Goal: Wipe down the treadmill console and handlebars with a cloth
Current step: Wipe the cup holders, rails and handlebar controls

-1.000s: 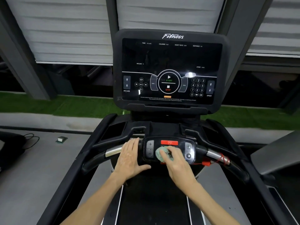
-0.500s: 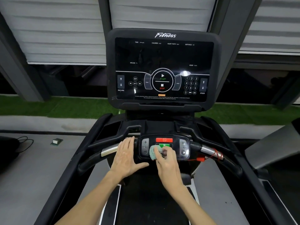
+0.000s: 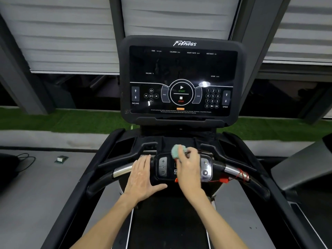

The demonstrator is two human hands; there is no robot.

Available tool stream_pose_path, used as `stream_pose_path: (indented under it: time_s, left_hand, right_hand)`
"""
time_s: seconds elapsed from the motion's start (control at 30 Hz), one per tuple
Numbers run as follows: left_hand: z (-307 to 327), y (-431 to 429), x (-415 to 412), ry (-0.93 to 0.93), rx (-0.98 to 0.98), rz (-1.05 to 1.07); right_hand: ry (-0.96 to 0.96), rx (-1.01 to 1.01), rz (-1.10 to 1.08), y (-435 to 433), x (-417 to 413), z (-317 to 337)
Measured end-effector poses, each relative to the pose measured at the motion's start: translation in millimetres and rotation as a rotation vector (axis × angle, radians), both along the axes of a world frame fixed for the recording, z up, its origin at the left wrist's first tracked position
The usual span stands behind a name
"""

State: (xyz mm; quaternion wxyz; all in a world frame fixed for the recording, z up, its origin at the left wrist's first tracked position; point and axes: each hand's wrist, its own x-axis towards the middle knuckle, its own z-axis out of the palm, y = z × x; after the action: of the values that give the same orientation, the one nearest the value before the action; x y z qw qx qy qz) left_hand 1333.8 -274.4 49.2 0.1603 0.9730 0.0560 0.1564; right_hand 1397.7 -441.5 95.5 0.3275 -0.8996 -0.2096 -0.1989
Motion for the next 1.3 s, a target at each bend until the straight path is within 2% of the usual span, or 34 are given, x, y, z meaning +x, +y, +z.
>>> stream_pose_path:
  time_s: [0.1, 0.2, 0.33, 0.43, 0.53, 0.7, 0.83, 1.03, 1.17, 1.3]
  left_hand:
    - [2, 0, 0, -0.030, -0.041, -0.029]
    - [7, 0, -1, -0.052, -0.089, -0.048]
    - [5, 0, -3, -0.018, -0.088, -0.047]
    - [4, 3, -2, 0.036, -0.085, -0.028]
    - [5, 3, -3, 0.049, -0.065, -0.027]
    - [7, -2, -3, 0.038, -0.058, 0.001]
    - [4, -2, -1, 0.040, -0.046, 0.018]
    - [5, -1, -2, 0.050, -0.065, 0.013]
    - [8, -2, -2, 0.061, -0.064, 0.008]
    - [10, -2, -1, 0.092, -0.054, -0.001]
  right_hand:
    - [-0.052, -0.108, 0.136, 34, -16, 2]
    - [-0.031, -0.108, 0.211, 47, -21, 2]
    - [-0.044, -0.210, 0.345, 30, -25, -13]
    - [-0.111, -0.322, 0.367, 0, -35, -24]
    - [-0.114, -0.249, 0.278, -38, -33, -35]
    - [-0.098, -0.132, 0.003, -102, -22, -46]
    - [-0.043, -0.013, -0.139, -101, -25, -43]
    - [-0.027, -0.072, 0.011, -69, -45, -52]
    - [0.059, 0.043, -0.045, -77, -48, -53]
    - [-0.034, 0.027, 0.106, -34, -57, -52]
